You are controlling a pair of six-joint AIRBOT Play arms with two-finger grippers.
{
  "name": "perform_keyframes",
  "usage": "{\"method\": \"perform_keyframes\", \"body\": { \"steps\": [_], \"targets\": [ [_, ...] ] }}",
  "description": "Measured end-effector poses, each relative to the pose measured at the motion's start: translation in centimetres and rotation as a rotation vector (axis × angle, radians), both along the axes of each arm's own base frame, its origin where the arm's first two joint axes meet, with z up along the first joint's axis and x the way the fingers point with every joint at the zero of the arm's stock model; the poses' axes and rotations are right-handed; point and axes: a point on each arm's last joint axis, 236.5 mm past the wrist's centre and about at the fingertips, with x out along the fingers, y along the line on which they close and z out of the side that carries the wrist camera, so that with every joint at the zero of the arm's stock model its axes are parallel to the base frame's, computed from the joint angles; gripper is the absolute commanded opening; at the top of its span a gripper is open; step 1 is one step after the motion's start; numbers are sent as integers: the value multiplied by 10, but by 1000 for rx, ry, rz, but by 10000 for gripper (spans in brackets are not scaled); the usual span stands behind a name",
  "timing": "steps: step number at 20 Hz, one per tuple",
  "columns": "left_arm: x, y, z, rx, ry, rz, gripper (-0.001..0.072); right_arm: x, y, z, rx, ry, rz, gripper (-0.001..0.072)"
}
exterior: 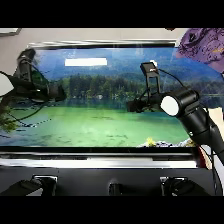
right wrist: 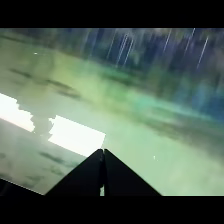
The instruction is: Fold the clothes and pants, and hang the long-sleeved shirts on hangers.
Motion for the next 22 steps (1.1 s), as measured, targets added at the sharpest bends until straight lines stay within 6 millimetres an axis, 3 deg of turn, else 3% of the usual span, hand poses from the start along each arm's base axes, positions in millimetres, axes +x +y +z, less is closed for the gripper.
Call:
{"method": "perform_keyframes", "body": {
  "steps": [3,7,11,13,15,17,22],
  "targets": [
    [12,49,0,20,-6,165,650,0,0,0,0,0,0,26],
    [30,137,7,33,-65,398,650,0,0,0,1,0,0,26],
    [62,209,30,57,-255,513,647,0,0,0,1,0,-1,26],
    [80,239,28,75,-314,553,647,0,0,0,1,0,-1,26],
    [96,264,8,85,-317,586,648,0,0,0,1,0,-1,26],
    [113,286,-24,94,-294,611,648,0,0,0,2,0,-1,26],
    [149,320,-104,100,-261,636,648,0,1,0,6,2,0,26]
  ]
}}
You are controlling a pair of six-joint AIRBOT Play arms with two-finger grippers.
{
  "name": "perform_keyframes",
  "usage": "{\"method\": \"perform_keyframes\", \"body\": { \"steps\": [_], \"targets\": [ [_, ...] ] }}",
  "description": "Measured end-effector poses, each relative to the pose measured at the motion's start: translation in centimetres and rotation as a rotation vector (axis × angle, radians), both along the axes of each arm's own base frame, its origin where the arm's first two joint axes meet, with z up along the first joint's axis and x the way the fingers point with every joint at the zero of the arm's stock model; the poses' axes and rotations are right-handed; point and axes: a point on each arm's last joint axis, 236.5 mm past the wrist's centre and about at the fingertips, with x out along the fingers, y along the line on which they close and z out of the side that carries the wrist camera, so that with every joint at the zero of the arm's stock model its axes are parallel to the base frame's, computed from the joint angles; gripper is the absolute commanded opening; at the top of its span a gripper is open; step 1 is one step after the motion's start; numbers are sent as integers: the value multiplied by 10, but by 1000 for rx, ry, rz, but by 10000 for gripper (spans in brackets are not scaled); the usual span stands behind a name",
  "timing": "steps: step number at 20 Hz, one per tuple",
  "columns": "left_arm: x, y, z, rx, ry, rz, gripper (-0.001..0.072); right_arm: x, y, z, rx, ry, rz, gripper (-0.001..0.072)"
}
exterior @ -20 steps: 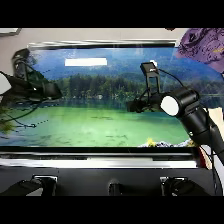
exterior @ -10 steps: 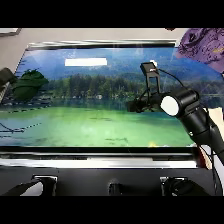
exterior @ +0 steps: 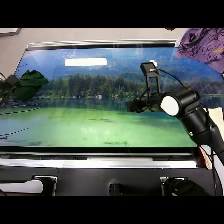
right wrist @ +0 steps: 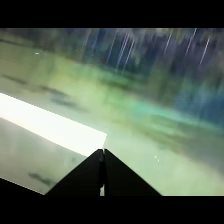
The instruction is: Fold the clothes and pants, and hang the long-sleeved shirts on hangers.
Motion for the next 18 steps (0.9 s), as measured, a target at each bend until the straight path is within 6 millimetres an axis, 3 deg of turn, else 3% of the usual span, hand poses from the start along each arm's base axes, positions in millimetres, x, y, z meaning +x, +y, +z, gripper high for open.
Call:
{"method": "perform_keyframes", "body": {
  "steps": [4,14,15,16,18],
  "targets": [
    [14,15,-44,-6,11,12,648,0,1,0,3,0,0,26],
    [36,43,-82,19,-65,32,640,-1,1,0,8,6,-2,30],
    [36,45,-87,18,-63,35,510,-1,2,0,10,7,-1,53],
    [36,46,-93,16,-58,37,330,-1,2,0,10,7,-1,86],
    [35,48,-101,13,-51,39,94,-1,2,0,10,7,-1,86]
  ]
}}
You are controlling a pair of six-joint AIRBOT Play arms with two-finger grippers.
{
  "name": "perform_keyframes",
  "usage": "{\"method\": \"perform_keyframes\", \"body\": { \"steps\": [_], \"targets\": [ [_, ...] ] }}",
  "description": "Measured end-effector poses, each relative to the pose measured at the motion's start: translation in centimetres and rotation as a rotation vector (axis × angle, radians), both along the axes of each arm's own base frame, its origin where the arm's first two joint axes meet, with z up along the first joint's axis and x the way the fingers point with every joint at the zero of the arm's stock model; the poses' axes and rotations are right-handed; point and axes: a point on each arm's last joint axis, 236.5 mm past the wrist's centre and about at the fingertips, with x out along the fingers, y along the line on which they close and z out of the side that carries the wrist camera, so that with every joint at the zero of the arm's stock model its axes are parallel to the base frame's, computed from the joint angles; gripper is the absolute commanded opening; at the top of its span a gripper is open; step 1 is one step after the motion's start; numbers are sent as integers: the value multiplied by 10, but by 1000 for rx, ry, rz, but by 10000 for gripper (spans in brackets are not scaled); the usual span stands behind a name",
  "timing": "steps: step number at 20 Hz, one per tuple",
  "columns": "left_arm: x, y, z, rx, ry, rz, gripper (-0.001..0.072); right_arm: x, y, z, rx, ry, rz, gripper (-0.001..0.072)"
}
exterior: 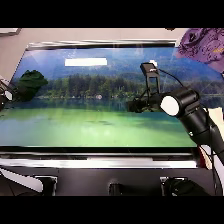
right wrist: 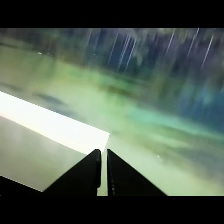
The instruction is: Fold the clothes and pants, and hang the long-sleeved shirts on hangers.
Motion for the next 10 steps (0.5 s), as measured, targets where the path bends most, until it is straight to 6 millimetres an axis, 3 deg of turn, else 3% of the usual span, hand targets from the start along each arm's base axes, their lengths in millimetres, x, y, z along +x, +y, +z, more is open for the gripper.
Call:
{"method": "perform_keyframes", "body": {
  "steps": [1,4,5,6,8,10],
  "targets": [
    [0,0,-3,-2,3,1,14,0,0,0,0,0,0,86],
    [-3,0,-3,-29,26,13,12,0,0,0,0,0,0,89],
    [-5,-2,-2,-44,40,17,12,0,0,0,0,0,0,139],
    [-7,-5,2,-62,54,21,11,0,0,0,0,0,0,242],
    [-11,-18,16,-94,66,20,10,0,-1,0,-4,-1,0,270],
    [-8,-39,45,-113,45,-3,10,0,-2,0,-6,0,-3,270]
  ]
}}
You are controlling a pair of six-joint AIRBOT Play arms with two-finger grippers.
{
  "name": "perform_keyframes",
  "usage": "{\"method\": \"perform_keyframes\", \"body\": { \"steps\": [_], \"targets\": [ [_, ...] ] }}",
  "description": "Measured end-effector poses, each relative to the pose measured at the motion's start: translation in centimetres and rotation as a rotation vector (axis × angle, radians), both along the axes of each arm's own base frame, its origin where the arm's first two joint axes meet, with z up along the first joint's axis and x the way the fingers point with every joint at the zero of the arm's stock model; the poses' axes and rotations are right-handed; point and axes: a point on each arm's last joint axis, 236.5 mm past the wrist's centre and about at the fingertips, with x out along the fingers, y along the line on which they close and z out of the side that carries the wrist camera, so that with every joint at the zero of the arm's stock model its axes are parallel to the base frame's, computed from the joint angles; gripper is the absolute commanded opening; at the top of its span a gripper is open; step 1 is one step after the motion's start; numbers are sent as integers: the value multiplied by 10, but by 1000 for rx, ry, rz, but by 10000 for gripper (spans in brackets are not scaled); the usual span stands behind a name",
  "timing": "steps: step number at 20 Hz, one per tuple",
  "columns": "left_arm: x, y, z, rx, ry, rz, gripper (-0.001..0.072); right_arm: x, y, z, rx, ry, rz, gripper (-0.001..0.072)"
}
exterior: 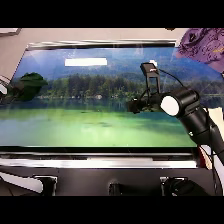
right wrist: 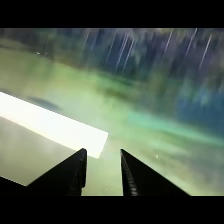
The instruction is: Fold the clothes and pants, and hang the long-sleeved shirts on hangers.
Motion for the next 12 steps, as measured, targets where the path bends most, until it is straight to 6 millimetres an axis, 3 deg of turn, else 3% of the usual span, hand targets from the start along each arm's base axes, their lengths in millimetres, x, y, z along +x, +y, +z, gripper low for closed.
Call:
{"method": "perform_keyframes", "body": {
  "steps": [2,4,6,9,12],
  "targets": [
    [5,-33,42,-17,-55,-42,10,-1,-1,-1,1,10,-9,270],
    [9,-81,87,-58,-124,-105,11,-4,-5,-2,-11,22,-22,270],
    [7,-143,128,-116,-186,-196,12,-6,-15,-3,-43,31,-47,273],
    [-7,-252,177,-232,-257,-370,12,-11,-44,1,-136,23,-92,274],
    [-37,-359,197,-329,-253,-563,12,-23,-86,11,-275,13,-150,319]
  ]
}}
